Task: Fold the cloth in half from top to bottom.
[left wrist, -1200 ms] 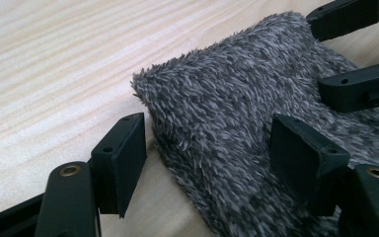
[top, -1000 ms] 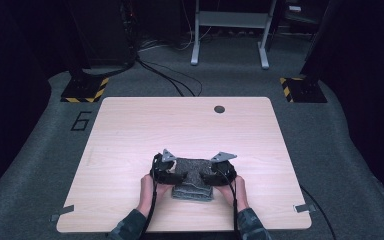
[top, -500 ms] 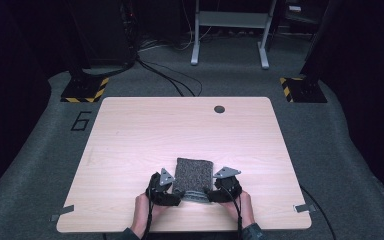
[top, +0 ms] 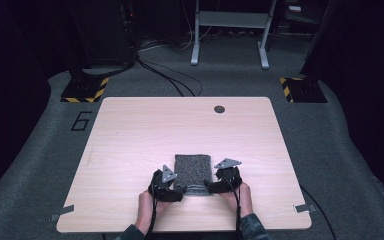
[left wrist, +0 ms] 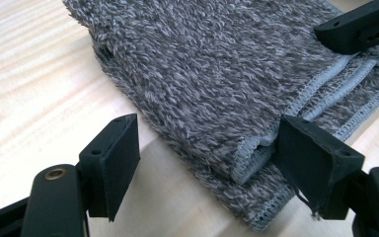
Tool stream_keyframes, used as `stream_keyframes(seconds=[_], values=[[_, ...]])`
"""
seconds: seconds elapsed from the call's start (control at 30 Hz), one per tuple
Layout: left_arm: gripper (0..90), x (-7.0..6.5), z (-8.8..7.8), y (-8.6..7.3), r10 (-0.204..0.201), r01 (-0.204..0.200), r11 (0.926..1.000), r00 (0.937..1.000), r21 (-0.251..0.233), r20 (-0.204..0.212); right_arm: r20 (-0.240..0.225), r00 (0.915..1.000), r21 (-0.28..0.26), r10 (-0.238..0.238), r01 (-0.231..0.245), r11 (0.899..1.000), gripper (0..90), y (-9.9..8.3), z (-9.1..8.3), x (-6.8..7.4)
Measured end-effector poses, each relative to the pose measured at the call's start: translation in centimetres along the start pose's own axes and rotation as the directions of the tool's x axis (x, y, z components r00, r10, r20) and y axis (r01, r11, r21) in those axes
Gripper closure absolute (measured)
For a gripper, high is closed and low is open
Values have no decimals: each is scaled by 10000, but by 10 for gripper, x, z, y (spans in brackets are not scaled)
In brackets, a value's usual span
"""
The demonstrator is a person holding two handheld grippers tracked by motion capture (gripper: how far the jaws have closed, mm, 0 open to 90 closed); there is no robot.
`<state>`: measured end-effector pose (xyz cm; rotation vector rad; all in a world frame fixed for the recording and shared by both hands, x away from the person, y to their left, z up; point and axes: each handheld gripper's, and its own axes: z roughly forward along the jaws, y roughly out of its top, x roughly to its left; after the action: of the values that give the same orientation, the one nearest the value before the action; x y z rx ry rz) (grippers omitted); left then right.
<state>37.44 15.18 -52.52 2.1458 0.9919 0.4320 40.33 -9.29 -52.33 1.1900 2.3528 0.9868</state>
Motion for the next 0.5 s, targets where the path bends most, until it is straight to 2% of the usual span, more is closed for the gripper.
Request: stream_keyframes(seconds=[0.23,0.37,0.43,0.47,0.5], values=[[251,8,8,9,-172,173,9998,9998,68,-131,119,9998,43,-163,162,9999,143,12,10,-9],[247,11,9,10,-141,142,9999,9997,21,-179,96,9999,59,-45,44,10000,136,15,14,-11],[231,11,9,9,-288,289,9996,9994,10,-197,119,9999,13,-86,86,10000,138,15,13,-11],[221,12,7,9,-236,239,9997,9995,107,-215,105,9999,-15,-23,24,10000,148,15,11,-11],[205,12,6,8,-328,328,9995,9992,3,-241,-1,10000,-97,18,-18,10000,145,14,8,-13]])
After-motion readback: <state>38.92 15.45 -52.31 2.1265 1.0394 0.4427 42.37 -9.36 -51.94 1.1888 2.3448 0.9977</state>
